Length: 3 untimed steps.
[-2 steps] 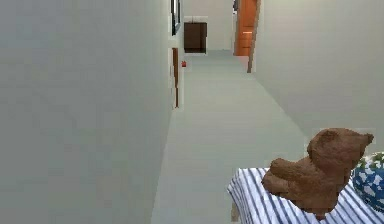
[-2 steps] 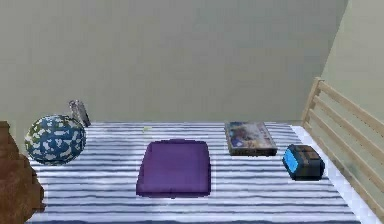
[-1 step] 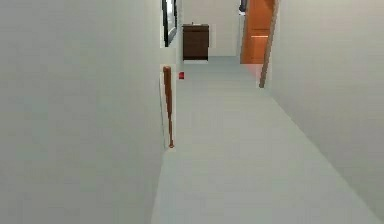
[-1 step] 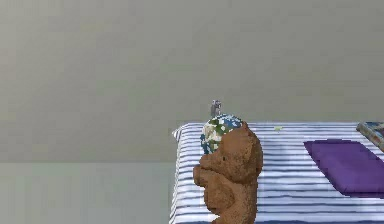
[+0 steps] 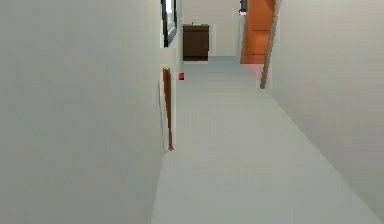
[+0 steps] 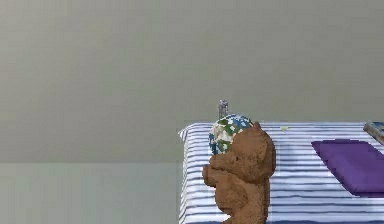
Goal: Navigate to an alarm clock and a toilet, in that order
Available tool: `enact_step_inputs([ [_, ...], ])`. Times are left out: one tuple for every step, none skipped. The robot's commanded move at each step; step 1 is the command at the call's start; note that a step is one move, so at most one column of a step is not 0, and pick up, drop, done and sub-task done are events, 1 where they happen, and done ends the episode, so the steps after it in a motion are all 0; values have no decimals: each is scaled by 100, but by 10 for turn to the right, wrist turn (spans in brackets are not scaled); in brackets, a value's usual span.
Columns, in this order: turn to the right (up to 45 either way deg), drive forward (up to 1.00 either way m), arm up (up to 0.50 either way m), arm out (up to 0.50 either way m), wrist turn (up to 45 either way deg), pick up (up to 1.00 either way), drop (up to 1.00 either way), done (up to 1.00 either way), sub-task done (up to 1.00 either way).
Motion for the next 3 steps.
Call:
enact_step_inputs([
  [150,0,0,0,0,0,0,0,0],
  [0,100,0,0,0,0,0,0,0],
  [0,100,0,0,0,0,0,0,0],
])
